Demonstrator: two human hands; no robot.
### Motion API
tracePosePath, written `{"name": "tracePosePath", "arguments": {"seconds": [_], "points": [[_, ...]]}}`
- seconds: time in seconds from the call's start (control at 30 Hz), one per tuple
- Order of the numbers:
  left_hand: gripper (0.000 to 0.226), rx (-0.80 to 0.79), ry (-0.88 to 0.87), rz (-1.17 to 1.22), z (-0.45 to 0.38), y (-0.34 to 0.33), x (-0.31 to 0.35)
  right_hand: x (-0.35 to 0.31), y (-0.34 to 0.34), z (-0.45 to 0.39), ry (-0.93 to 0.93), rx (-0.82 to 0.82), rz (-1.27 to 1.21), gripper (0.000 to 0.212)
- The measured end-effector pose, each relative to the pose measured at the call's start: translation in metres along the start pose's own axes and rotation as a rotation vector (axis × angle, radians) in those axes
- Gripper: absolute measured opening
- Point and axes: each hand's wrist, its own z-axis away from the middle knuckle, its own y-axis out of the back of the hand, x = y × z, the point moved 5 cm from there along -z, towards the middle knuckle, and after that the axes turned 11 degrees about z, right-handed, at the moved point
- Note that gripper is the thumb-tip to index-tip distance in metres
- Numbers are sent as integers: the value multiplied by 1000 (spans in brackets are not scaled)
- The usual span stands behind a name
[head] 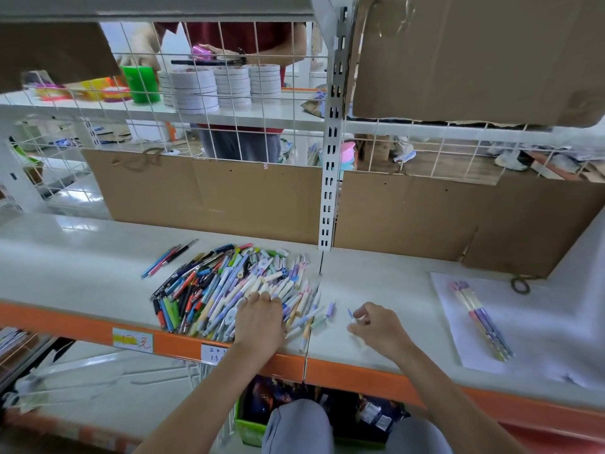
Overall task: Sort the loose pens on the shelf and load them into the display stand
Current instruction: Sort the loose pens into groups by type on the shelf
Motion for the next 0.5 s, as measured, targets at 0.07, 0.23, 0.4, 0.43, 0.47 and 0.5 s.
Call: {"name": "tracePosePath", "arguments": {"seconds": [0.07, 0.23, 0.4, 0.43, 0.47, 0.5], "points": [[26, -29, 12, -13, -3, 2, 1, 3, 1, 4, -1, 15, -56, 15], [25, -65, 8, -22, -5, 3, 4, 11, 0, 10, 4, 39, -39, 13], [20, -126, 6, -47, -7, 3, 8, 7, 0, 9, -16, 57, -1, 15], [19, -135, 0, -48, -7, 2, 8, 6, 0, 9, -20, 58, 0, 15], [20, -133, -1, -38, -8, 2, 8, 5, 0, 9, -22, 59, 3, 15], [22, -119, 4, -15, -8, 2, 8, 5, -1, 9, -24, 61, 5, 15]]}}
